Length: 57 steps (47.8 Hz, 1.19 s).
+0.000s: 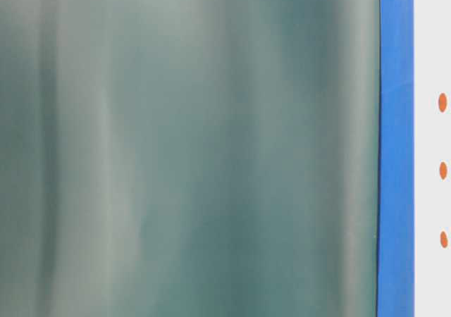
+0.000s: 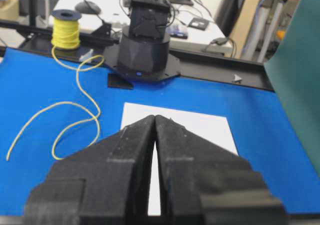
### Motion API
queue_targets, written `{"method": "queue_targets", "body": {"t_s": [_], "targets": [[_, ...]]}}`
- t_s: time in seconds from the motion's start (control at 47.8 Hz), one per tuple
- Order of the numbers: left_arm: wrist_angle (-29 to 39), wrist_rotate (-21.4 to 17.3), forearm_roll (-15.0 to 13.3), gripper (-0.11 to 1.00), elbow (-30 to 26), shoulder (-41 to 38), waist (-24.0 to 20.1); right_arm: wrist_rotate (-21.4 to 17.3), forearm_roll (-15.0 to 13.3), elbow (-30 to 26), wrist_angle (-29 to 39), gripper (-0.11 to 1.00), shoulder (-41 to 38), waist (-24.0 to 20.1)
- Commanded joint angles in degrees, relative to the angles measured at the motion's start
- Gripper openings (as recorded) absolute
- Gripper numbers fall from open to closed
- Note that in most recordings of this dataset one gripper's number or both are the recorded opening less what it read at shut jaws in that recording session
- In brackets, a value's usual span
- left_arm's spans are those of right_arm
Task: Touch the tip of the soldering iron to the tip of the solder at the mark.
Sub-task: 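Lower the left gripper to the yellow solder, right to the red iron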
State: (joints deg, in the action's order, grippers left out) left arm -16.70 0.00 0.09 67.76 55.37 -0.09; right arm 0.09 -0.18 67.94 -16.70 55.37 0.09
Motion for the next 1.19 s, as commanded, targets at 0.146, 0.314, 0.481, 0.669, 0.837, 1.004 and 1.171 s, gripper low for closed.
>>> {"method": "queue_targets", "body": {"t_s": [0.146, 0.314, 0.481, 0.669, 0.837, 1.004, 1.171], "targets": [[0.09, 0.79, 0.0, 0.0, -0.79, -2.02, 3.43, -2.02, 0.44, -2.55, 2.29, -0.06, -2.29, -2.55], [0.26, 0.79, 0.0, 0.0, -0.09, -4.83, 7.56, -4.22, 0.35, -2.29, 3.34, -0.05, -4.39, -6.33], [0.26, 0.79, 0.0, 0.01, 0.88, -8.0, 13.54, -6.68, 0.35, -2.11, 3.16, 0.11, -7.73, -13.27], [-0.35, 0.97, 0.0, 0.36, 2.37, -11.69, 19.16, -10.37, 0.53, -1.76, 2.64, 0.63, -14.41, -18.46], [-1.05, 2.02, -0.18, 0.84, 2.46, -17.23, 21.71, -10.9, 1.58, -1.41, -0.18, 0.93, -21.71, -19.16], [-5.54, 4.48, -0.09, 0.87, 2.72, -26.19, 23.73, -10.9, 4.31, 0.7, -6.42, 0.93, -28.74, -19.69], [-15.03, 4.75, -0.09, 0.86, 2.37, -36.39, 25.84, -10.9, 7.12, 3.16, -16.0, 0.93, -36.47, -21.18]]}}
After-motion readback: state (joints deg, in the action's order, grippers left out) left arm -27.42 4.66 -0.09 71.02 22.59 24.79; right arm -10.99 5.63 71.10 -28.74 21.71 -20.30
